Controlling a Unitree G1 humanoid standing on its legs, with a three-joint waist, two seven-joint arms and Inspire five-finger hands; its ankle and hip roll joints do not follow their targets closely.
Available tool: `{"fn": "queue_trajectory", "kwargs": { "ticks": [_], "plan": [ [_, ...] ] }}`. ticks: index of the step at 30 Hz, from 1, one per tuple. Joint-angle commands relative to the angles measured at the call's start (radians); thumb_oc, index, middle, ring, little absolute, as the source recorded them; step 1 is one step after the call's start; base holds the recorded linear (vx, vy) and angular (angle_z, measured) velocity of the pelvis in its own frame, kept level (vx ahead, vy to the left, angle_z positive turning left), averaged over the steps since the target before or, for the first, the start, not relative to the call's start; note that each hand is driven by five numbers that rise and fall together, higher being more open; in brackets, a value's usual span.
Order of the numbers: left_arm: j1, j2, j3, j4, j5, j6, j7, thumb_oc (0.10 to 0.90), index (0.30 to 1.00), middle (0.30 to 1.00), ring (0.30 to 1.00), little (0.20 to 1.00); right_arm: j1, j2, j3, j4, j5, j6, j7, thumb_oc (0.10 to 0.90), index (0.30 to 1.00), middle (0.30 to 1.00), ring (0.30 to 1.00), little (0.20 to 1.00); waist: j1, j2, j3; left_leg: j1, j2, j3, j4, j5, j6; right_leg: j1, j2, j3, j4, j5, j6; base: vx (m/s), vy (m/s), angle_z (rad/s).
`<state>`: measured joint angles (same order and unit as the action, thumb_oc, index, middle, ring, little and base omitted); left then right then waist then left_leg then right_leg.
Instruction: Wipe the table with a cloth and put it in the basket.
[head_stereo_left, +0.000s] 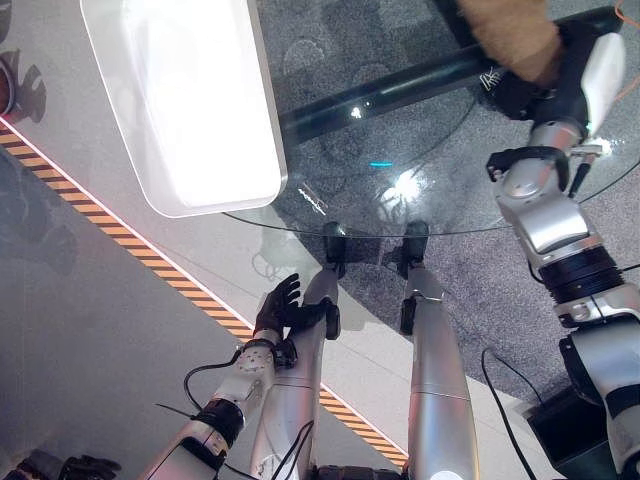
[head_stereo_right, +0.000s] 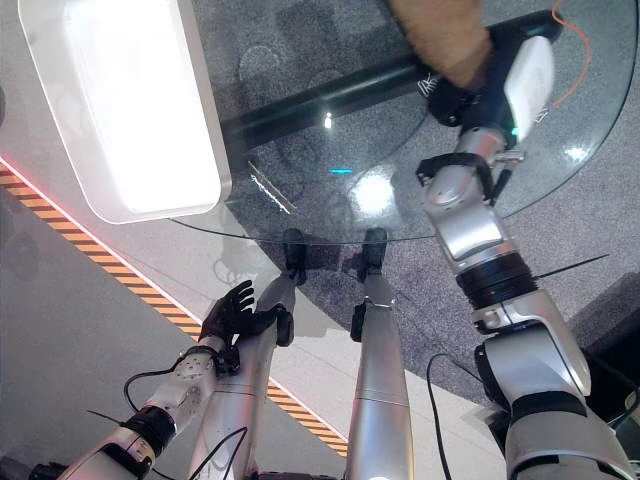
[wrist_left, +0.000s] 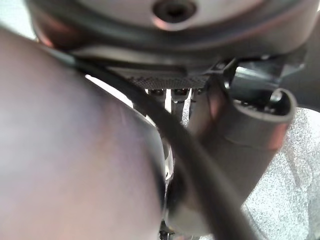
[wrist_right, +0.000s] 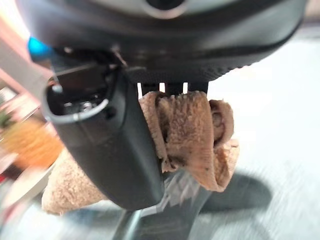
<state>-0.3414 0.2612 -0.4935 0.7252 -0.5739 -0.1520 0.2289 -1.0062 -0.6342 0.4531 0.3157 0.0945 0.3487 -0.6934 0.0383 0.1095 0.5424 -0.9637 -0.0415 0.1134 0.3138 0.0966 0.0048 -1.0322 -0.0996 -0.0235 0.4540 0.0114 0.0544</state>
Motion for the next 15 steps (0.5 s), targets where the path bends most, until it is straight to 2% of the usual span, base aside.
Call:
{"fn": "queue_trajectory", "kwargs": {
  "ticks": [1,9,15],
  "plan": [
    [0.166,-0.007,-0.003,-0.041,0.03,-0.008,0.009,0.8,0.9,0.9,0.9,0.9,0.013,0.048,0.073,-0.15,-0.08,-0.037,0.107,0.1,0.3,0.3,0.3,0.2,0.016,0.045,-0.022,-0.014,-0.066,-0.044,0.089,-0.114,-0.001,0.0,0.028,-0.044,-0.05,0.017,0.031,0.01,0.025,0.03],
    [0.169,-0.016,-0.001,-0.042,0.041,-0.014,0.01,0.8,0.9,0.9,0.9,0.9,0.069,0.109,0.131,-0.184,-0.121,-0.038,0.179,0.1,0.3,0.3,0.3,0.2,0.018,0.043,-0.022,-0.016,-0.068,-0.041,0.085,-0.109,-0.002,-0.002,0.026,-0.045,-0.056,0.022,0.033,0.01,0.016,0.06],
    [0.162,-0.019,-0.007,-0.034,0.036,-0.018,0.011,0.8,0.9,0.9,0.9,0.9,0.101,0.121,0.17,-0.182,-0.14,-0.04,0.219,0.1,0.3,0.3,0.3,0.2,0.017,0.037,-0.022,-0.019,-0.067,-0.04,0.085,-0.107,-0.002,-0.004,0.026,-0.047,-0.057,0.025,0.036,0.0,0.001,0.01]
  ]
}}
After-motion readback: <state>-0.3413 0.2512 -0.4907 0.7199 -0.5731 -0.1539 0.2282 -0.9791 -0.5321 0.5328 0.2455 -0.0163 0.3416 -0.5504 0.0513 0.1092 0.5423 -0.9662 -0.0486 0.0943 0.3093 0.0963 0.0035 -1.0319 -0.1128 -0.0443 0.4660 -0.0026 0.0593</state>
